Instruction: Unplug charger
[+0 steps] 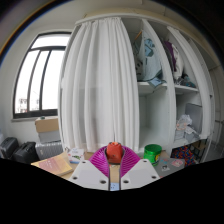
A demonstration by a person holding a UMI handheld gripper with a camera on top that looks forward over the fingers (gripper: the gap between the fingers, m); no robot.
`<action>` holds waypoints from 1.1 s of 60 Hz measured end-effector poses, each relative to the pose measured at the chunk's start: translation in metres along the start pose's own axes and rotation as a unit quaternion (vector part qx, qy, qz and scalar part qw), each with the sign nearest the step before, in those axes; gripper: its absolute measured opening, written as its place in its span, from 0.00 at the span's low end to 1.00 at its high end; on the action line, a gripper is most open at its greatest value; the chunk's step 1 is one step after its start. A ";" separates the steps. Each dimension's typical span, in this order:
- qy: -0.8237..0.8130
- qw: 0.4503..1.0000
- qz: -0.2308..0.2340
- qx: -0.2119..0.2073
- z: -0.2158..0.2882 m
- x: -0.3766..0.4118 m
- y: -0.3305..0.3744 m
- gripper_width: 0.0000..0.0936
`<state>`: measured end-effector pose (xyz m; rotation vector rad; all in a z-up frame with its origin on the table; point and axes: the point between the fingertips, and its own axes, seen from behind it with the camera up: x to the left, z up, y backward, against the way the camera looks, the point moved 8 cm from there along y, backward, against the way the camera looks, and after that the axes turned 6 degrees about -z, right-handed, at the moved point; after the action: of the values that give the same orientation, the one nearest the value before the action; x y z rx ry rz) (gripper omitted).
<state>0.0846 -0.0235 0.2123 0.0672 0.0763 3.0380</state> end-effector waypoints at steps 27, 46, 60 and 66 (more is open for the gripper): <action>0.051 0.978 -0.047 0.198 -0.140 -0.101 0.005 0.15; 0.012 0.962 -0.059 0.268 -0.169 -0.108 -0.006 0.32; -0.010 0.961 -0.017 0.276 -0.167 -0.105 0.011 0.90; -0.008 0.968 -0.016 0.250 -0.153 -0.115 0.029 0.89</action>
<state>0.1891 -0.0715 0.0568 0.1258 0.8291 2.9020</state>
